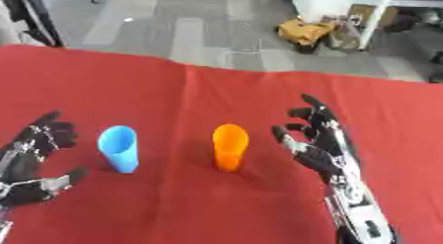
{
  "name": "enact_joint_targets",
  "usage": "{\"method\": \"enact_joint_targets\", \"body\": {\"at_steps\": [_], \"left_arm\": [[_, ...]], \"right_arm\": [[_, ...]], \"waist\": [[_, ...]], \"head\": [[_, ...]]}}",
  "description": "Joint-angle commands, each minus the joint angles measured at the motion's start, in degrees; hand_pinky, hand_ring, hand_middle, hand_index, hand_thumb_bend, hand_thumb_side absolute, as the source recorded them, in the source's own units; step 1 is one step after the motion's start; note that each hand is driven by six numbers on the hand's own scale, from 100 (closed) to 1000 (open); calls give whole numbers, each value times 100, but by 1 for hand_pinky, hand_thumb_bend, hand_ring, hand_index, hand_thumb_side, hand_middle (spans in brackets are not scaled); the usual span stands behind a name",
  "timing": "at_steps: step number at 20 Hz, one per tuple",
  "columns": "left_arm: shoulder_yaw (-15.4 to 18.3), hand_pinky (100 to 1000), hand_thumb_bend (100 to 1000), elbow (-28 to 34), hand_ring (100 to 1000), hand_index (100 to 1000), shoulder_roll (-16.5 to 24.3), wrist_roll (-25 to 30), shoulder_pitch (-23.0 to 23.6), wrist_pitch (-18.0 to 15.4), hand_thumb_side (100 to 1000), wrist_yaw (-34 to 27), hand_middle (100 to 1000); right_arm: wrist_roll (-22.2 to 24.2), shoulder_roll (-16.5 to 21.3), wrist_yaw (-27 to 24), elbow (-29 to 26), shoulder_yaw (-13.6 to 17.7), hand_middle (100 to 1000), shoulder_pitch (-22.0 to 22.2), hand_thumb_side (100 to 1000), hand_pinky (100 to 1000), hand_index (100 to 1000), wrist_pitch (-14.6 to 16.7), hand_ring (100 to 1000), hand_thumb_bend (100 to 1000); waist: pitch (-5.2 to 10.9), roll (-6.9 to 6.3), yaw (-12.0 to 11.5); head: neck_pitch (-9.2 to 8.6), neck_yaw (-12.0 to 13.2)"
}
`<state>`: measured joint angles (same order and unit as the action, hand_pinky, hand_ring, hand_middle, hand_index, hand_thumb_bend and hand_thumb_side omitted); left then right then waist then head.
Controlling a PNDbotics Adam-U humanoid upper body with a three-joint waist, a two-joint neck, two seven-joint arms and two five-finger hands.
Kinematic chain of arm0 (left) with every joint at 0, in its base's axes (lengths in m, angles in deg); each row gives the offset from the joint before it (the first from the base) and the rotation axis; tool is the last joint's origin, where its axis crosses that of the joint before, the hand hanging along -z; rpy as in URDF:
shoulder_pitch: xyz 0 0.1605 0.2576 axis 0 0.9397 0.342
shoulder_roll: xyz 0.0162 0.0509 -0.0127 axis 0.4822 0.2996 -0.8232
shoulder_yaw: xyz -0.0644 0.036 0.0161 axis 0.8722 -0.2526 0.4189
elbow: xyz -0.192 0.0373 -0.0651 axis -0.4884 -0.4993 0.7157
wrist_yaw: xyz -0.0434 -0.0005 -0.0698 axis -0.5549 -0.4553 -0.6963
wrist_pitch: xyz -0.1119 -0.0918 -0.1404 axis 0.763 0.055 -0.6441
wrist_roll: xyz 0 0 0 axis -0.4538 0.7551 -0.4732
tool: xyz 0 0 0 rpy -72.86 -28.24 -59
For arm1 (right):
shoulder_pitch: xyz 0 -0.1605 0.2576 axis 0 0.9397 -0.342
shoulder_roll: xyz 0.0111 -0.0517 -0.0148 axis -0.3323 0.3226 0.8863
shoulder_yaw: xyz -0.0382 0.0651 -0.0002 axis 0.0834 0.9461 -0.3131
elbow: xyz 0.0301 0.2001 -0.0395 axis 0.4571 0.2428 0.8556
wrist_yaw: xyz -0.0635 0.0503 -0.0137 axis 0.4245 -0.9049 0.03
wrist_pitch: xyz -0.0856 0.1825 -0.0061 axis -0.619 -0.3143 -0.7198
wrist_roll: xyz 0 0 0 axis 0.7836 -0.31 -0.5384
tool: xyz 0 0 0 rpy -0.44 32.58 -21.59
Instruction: Pour the contents of one cup into another cup.
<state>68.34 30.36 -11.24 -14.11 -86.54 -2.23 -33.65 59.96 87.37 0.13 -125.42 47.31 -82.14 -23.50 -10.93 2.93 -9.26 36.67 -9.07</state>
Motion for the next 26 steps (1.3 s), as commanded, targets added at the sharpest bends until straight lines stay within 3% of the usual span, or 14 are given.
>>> {"method": "enact_joint_targets", "body": {"at_steps": [1, 12, 26], "left_arm": [[-59, 779, 639, -235, 771, 967, 120, -53, -248, -115, 100, 163, 748], [-262, 764, 670, -1030, 757, 965, 95, 251, -734, -444, 100, 348, 736], [-361, 754, 648, -1415, 746, 958, 63, 516, -1162, -574, 105, 214, 724]], "right_arm": [[24, 53, 23, -60, -9, 587, -31, 100, 682, 897, 9, 817, 528], [41, 37, 16, -56, -26, 586, -29, 100, 682, 896, 7, 817, 527], [48, 23, 10, -66, -38, 582, -41, 100, 682, 896, 9, 817, 527]], "waist": [[83, -12, 19], [72, 8, 87], [43, 71, 196]], "head": [[10, 31], [14, 59], [4, 98]]}}
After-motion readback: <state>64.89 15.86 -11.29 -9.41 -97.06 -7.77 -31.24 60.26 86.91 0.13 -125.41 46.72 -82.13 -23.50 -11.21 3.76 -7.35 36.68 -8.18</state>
